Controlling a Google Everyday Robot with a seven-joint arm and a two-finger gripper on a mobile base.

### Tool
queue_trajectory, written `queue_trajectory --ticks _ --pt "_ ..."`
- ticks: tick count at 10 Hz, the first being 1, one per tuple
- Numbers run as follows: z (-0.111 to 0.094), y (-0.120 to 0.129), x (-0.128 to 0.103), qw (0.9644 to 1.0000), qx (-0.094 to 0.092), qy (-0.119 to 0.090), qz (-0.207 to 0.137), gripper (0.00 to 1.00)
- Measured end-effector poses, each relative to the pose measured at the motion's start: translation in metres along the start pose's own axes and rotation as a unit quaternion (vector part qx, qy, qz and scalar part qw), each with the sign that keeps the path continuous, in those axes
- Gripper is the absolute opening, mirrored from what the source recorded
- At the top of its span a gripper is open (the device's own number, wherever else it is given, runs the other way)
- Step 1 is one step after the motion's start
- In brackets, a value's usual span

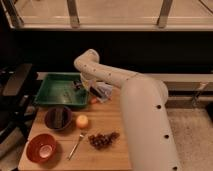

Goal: Wipe tray with brush

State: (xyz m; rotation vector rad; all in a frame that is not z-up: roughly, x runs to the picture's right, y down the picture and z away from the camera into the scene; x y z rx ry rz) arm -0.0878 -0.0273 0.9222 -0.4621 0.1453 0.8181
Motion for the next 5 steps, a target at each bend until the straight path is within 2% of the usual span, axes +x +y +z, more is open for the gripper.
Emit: queue_trajectory --ticks 3,4,5 --pt "-0.007 0.023 -0.039 0.9992 0.000 -0.027 -0.031 0.00" --pt "-0.011 0.036 -0.047 0.9983 -0.006 -0.037 -0.044 0.00" --pt "-0.014 0.047 -0.045 0.9973 -0.013 -0.046 -0.057 0.00"
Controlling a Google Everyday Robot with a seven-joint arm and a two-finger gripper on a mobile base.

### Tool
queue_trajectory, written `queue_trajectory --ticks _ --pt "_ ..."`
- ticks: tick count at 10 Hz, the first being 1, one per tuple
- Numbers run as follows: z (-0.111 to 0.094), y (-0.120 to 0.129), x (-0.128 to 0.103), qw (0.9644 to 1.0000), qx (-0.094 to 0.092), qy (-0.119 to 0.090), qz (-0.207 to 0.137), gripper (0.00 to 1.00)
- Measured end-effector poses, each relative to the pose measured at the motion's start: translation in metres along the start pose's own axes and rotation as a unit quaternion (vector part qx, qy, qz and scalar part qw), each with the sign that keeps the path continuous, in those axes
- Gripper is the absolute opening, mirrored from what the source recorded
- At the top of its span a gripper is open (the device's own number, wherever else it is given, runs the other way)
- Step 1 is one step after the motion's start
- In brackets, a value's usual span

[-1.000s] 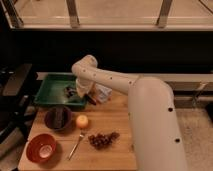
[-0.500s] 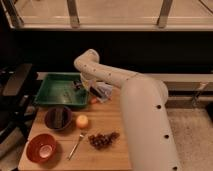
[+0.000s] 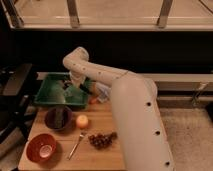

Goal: Wipe tray with brush

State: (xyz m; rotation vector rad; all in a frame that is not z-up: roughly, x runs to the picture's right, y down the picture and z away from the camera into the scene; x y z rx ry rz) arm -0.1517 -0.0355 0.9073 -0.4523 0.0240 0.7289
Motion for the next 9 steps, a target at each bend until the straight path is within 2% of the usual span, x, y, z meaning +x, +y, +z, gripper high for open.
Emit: queue_trajectory --ticks 3,4,6,7,8,9 --pt "0.003 0.022 0.023 0.9997 -0.025 0.001 0.001 0.00" --pt "0.017 0.018 0.054 0.9988 -0.031 0.025 0.029 0.00" --pt "0.020 -0.008 0.072 0.9976 -0.019 0.040 0.053 0.00" --pt "0.020 -0.029 0.079 0.9967 0.000 0.049 0.064 0.00" --pt "0.017 -0.048 0.078 0.9960 0.017 0.050 0.072 0.00" --pt "0.013 -0.063 0.066 0.9961 0.031 0.043 0.071 0.00"
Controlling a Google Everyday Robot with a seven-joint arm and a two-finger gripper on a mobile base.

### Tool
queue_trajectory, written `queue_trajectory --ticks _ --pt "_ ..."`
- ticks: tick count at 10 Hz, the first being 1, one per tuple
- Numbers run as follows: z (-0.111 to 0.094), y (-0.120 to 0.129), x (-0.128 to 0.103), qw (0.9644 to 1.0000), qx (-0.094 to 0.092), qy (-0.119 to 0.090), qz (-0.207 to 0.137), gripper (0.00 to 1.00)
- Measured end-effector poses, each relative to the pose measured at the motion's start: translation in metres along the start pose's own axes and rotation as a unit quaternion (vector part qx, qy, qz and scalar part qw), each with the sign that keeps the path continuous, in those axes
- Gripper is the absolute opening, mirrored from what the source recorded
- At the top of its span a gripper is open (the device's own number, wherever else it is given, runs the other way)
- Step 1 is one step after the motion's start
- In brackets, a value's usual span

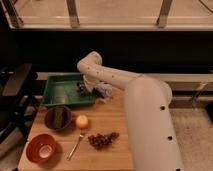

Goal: Wipe tray with brush

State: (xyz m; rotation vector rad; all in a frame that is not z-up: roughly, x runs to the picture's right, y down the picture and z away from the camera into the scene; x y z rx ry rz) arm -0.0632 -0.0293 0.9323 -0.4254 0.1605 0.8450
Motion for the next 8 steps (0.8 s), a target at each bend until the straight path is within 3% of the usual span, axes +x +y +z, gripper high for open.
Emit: queue_trajectory --ticks 2,4,6,8 --pt "-0.006 -0.003 -0.020 0.9998 0.008 -0.017 -0.011 0.00" --pt "-0.013 0.009 -0.048 0.9987 0.011 -0.040 -0.030 0.00" --pt "-0.017 0.037 -0.078 0.9962 0.000 -0.064 -0.060 0.00" --pt "-0.019 0.059 -0.081 0.9941 -0.015 -0.073 -0.078 0.00"
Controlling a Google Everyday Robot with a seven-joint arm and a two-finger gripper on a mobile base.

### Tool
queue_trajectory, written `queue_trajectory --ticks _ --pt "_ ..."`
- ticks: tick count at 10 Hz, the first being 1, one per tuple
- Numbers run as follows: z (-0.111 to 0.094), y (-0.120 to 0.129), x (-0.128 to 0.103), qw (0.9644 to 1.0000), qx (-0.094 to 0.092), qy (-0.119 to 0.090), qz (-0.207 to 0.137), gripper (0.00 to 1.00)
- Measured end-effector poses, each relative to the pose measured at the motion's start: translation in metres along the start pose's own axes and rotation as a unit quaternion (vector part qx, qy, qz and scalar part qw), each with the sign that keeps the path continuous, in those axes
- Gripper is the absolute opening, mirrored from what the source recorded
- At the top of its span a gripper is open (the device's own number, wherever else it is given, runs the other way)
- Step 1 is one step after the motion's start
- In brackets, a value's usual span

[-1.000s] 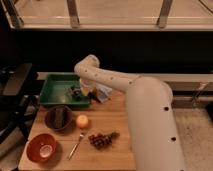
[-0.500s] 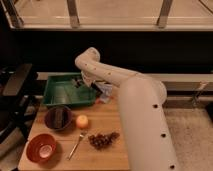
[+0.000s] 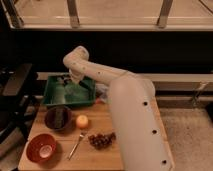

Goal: Wipe tray with brush

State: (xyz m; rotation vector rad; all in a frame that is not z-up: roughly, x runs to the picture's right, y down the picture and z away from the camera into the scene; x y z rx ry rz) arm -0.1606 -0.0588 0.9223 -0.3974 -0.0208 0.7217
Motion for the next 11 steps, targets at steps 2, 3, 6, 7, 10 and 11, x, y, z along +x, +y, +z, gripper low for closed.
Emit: queue_trajectory --ticks 2,3,6,7,10,11 --pt "-0.001 0.023 0.014 0.9999 -0.017 0.004 0.002 0.00" --pt "0.000 0.024 0.023 0.9997 -0.019 0.011 0.006 0.00" --pt "0.002 0.011 0.069 0.9983 -0.016 0.048 0.029 0.00" --pt "0.002 0.002 0.077 0.9979 -0.009 0.055 0.035 0.00" --pt "-0.013 -0.022 0.064 0.9986 0.015 0.034 0.037 0.02" --pt "-0.018 -0.021 0.057 0.9992 0.009 0.018 0.035 0.04"
